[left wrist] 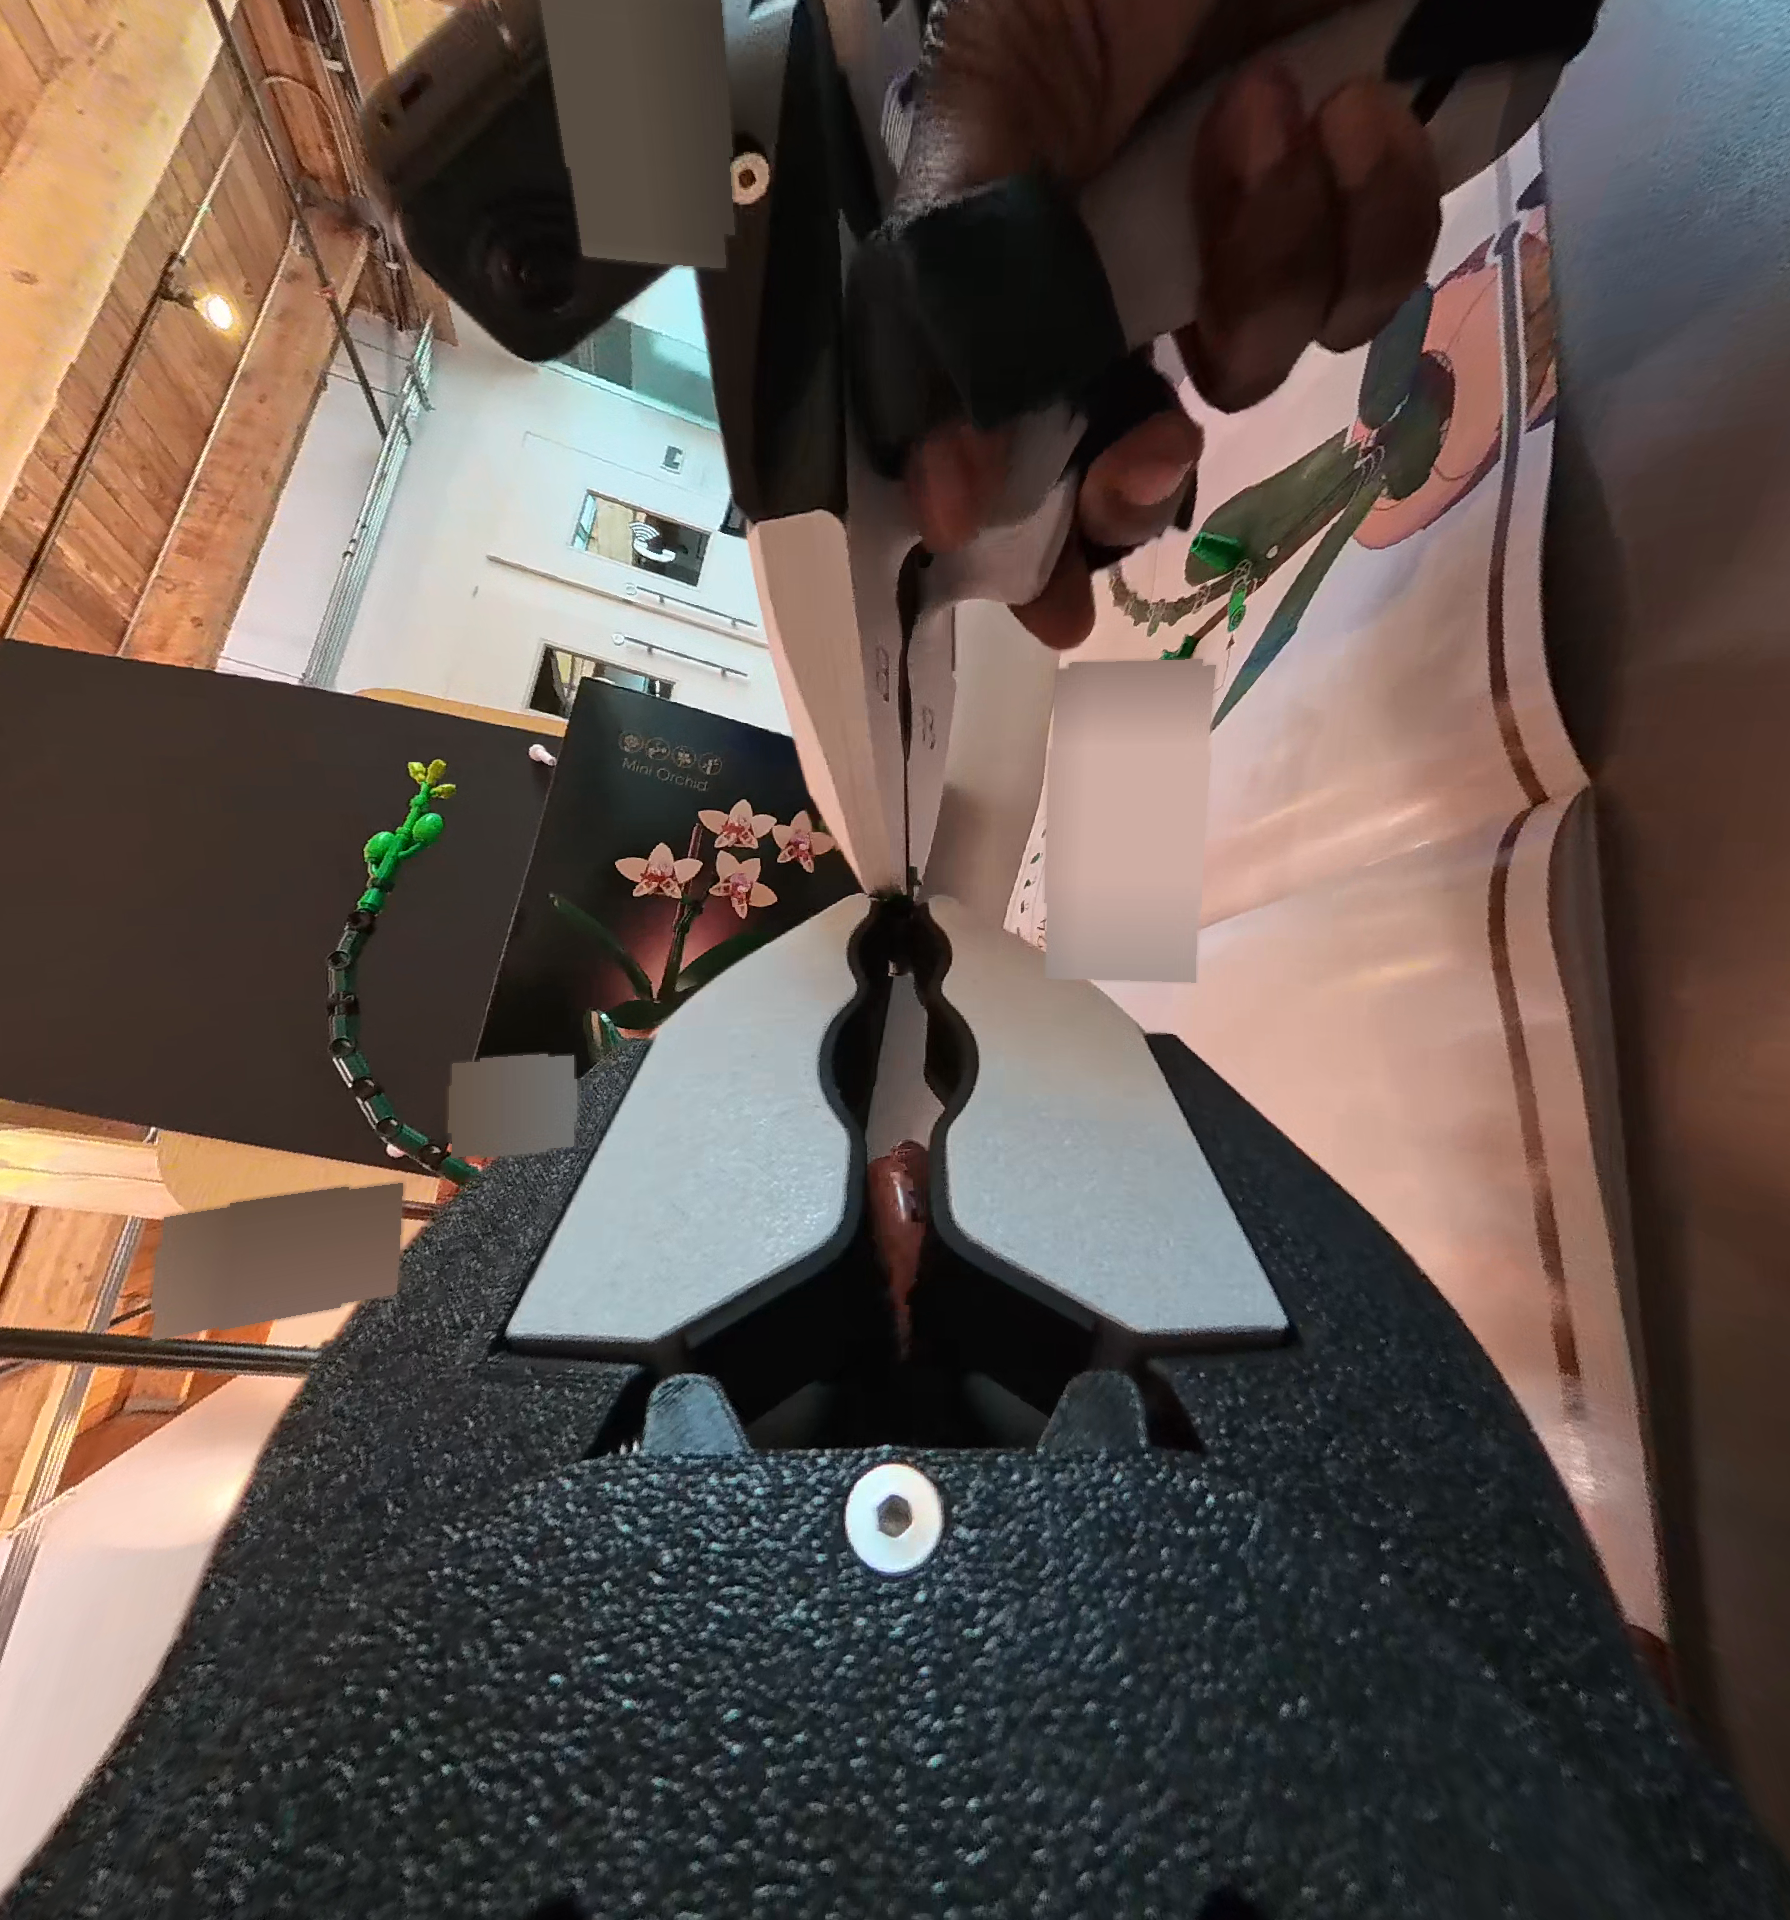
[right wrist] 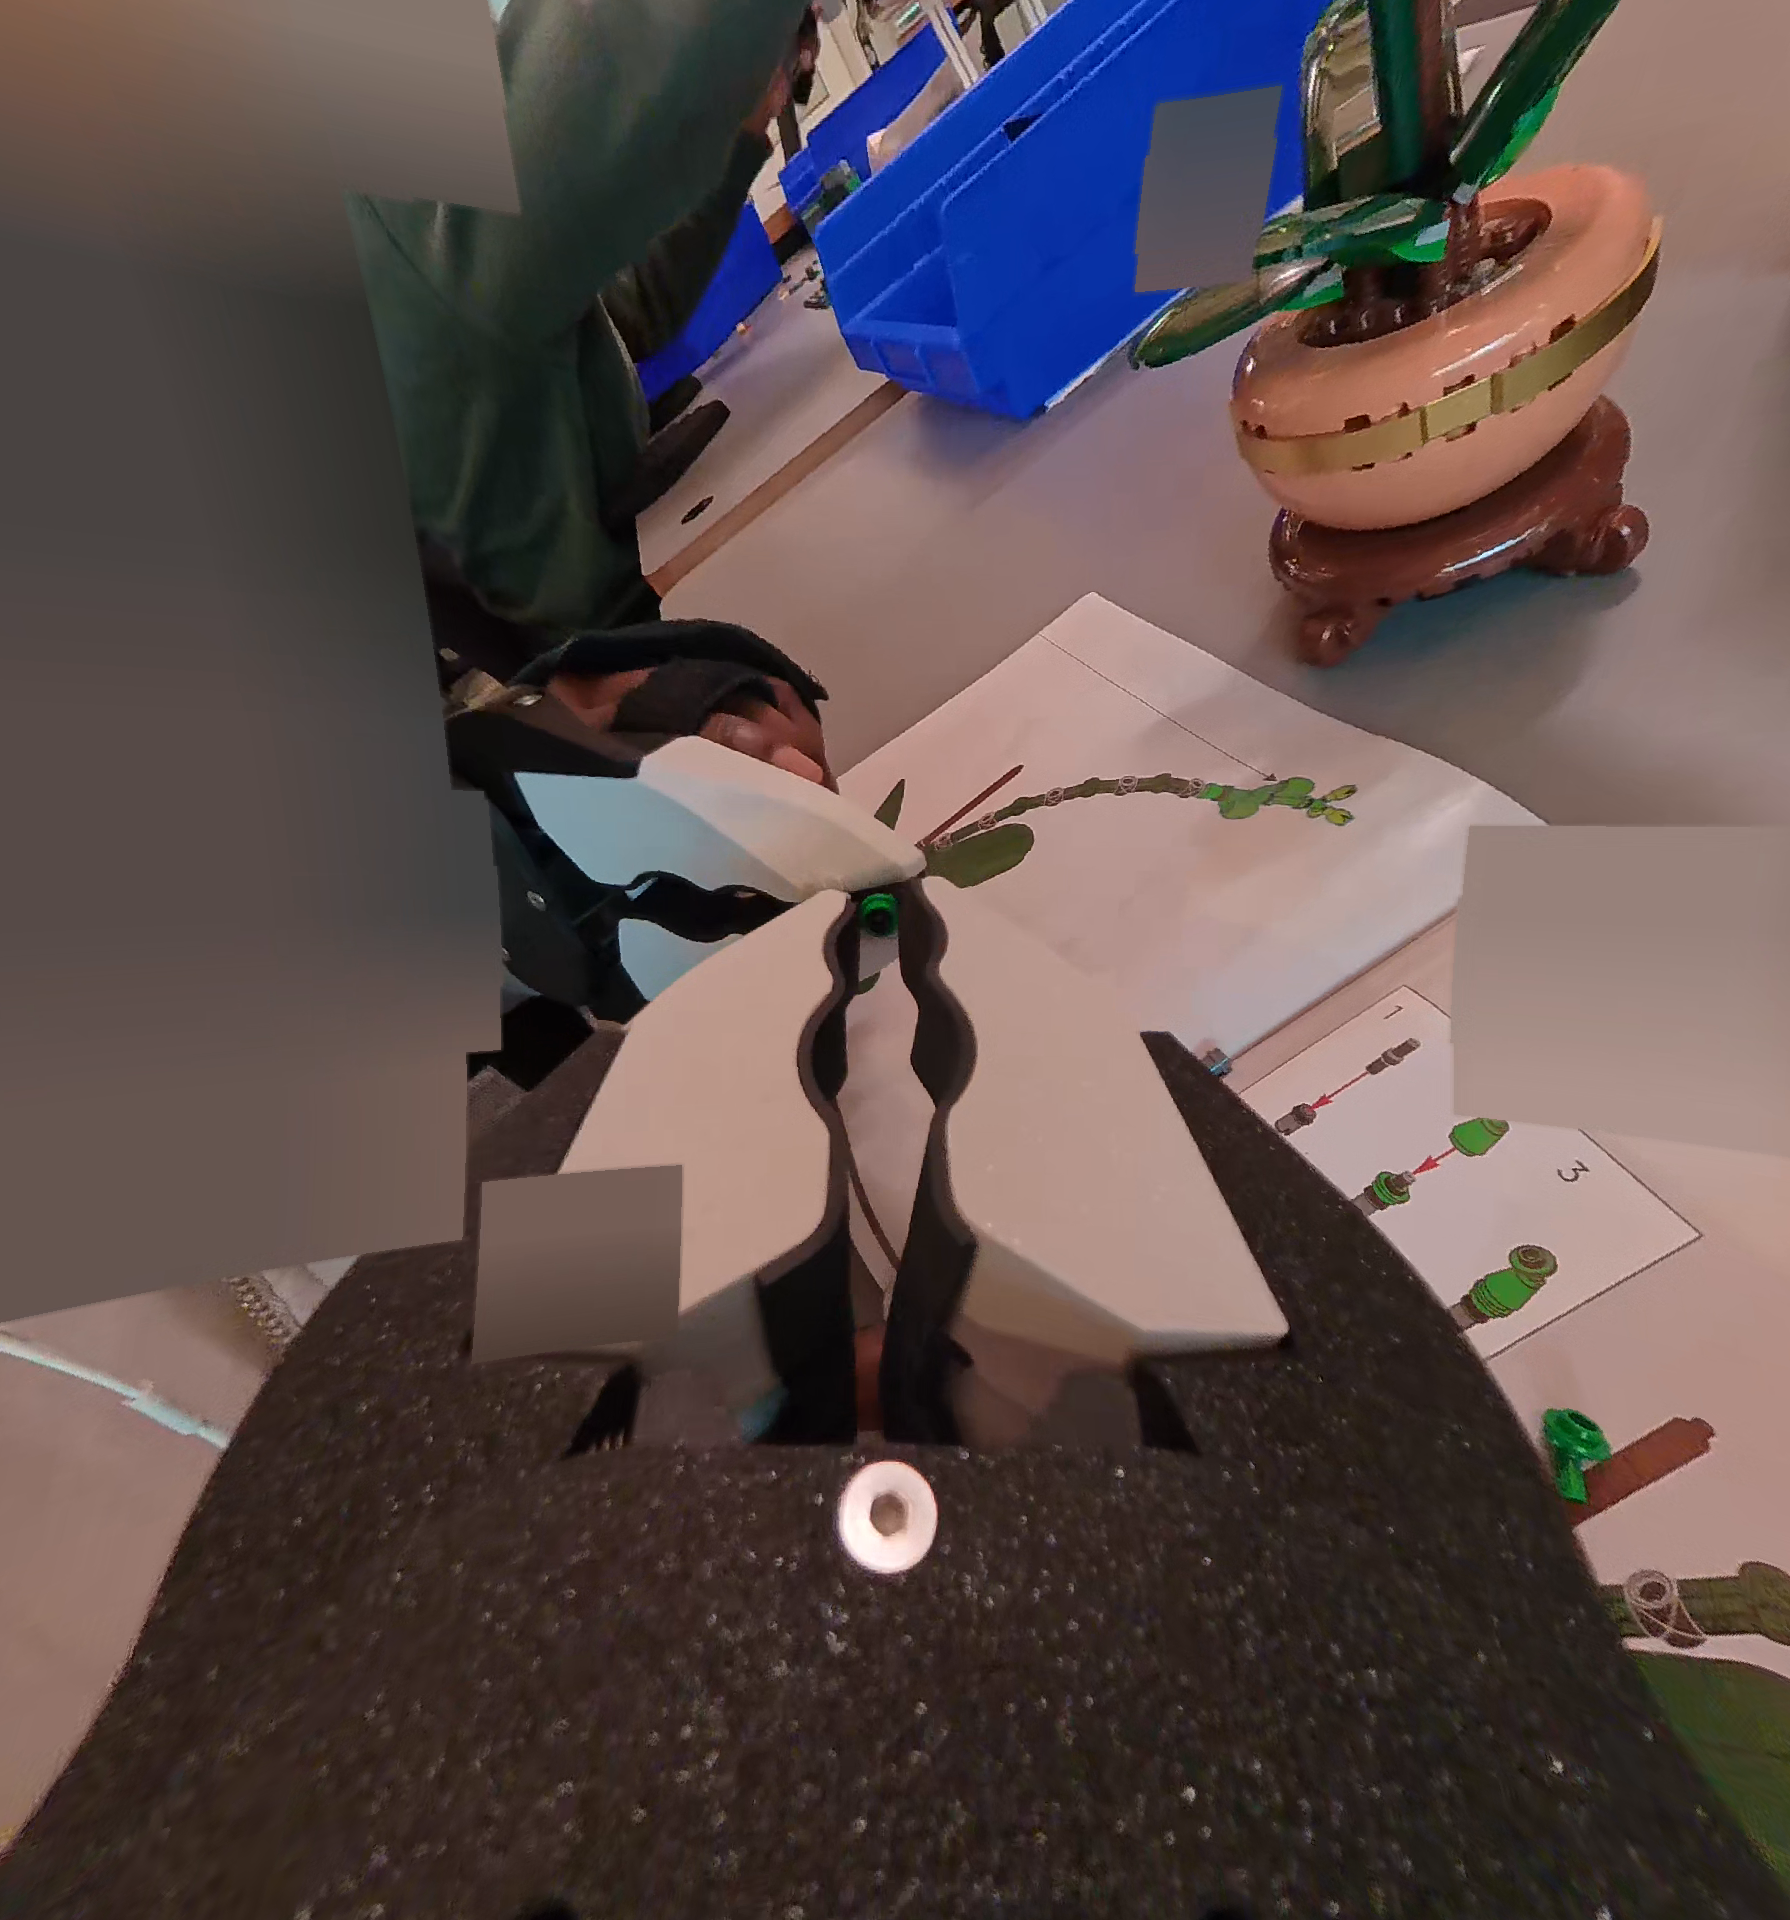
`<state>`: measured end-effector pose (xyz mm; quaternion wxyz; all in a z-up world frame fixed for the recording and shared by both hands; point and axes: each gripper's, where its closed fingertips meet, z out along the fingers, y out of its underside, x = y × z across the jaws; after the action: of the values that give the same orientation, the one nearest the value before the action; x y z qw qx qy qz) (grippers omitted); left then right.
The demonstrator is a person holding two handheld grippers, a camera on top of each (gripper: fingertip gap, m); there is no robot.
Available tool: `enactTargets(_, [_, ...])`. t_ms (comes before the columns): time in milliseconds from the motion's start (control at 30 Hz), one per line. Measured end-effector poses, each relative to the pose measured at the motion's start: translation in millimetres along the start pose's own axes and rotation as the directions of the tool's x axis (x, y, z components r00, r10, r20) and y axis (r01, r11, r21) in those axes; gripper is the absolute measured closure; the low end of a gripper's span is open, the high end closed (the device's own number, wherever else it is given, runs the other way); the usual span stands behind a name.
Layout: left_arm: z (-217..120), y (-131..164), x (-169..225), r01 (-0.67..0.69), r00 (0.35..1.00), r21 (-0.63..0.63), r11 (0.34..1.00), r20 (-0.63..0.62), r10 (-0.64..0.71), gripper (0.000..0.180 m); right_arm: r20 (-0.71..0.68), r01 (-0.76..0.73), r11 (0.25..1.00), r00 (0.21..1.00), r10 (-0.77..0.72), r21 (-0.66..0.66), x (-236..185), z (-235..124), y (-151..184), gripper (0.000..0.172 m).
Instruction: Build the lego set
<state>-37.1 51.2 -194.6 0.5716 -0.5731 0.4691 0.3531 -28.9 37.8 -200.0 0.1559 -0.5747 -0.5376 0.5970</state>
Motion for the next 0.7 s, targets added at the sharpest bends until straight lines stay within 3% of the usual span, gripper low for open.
enactTargets(467, [-1.3,-2.6,-0.2,0.066,0.998,0.026,0.997,-0.023,-0.066,0.177,-0.008,0.097,0.995,0.995,-0.097,-0.011,-2.4,-2.2,-1.4,0.167])
enactTargets(700, [-1.7,-6.9,2.9,0.239,0.967,0.066,0.969,-0.112,-0.231,0.178,-0.025,0.322,0.946,0.946,-0.323,-0.040,-5.4,-3.8,-1.2,0.167])
